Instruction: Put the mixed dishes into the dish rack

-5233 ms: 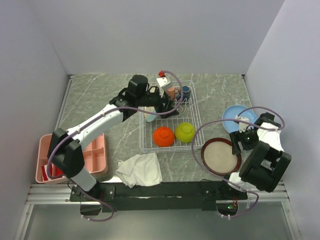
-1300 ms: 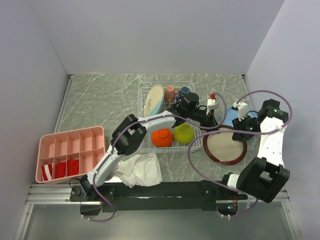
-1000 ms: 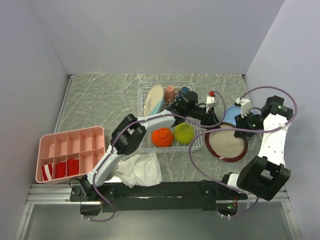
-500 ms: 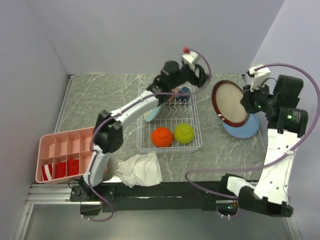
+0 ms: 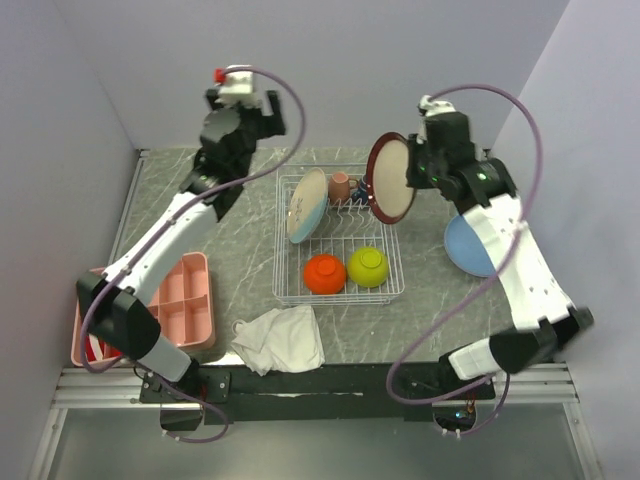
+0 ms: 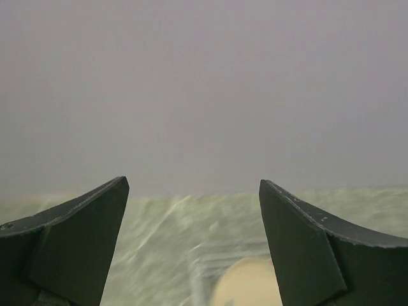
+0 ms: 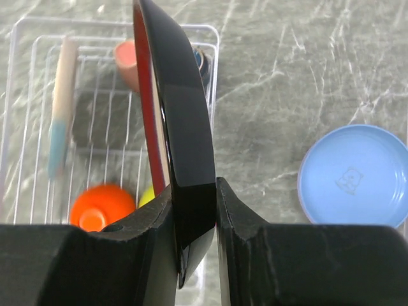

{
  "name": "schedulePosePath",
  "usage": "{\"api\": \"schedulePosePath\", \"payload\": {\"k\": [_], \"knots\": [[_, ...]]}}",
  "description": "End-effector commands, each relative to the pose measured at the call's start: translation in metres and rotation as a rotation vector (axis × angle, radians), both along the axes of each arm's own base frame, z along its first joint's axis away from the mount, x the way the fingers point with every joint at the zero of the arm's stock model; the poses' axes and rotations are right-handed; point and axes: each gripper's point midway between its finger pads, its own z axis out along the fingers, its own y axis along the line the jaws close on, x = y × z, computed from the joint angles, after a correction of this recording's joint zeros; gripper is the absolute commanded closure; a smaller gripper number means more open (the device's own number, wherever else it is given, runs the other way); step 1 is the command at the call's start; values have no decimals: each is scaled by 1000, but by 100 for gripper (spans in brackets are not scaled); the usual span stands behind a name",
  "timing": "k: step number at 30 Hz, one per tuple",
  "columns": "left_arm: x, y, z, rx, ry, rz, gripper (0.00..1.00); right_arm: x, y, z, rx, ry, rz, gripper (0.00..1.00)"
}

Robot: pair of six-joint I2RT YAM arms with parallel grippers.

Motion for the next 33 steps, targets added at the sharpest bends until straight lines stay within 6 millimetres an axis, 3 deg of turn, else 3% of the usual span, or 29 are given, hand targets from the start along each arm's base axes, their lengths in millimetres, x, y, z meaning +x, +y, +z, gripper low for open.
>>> {"api": "schedulePosePath", "payload": {"k": [1, 2, 3, 5, 9, 14, 21, 26, 29, 33], "knots": [[-13, 60, -48, 5, 138, 107, 11, 50, 3, 82, 138, -289, -264, 100], [-21, 69, -58, 1, 156, 118, 11, 53, 8, 92, 153, -309, -275, 100], [-24, 73, -63, -2, 170, 114, 11, 63, 23, 82, 143, -287, -256, 100], [-32, 89, -75, -18, 200, 133, 12, 74, 38, 81, 134, -290, -271, 100], [-41, 101, -84, -37, 225, 135, 12, 76, 68, 61, 115, -262, -292, 100], [-50, 113, -83, -15, 209, 168, 11, 79, 88, 34, 101, -204, -282, 100], [-52, 120, -94, -33, 231, 174, 11, 79, 115, 22, 85, -188, -254, 100], [-53, 126, -103, -51, 250, 178, 12, 77, 128, -9, 37, -124, -228, 100], [-54, 129, -106, -51, 255, 184, 12, 76, 135, -15, 34, -111, -219, 100], [-55, 128, -113, -57, 268, 180, 12, 72, 148, -8, 56, -122, -194, 100]]}}
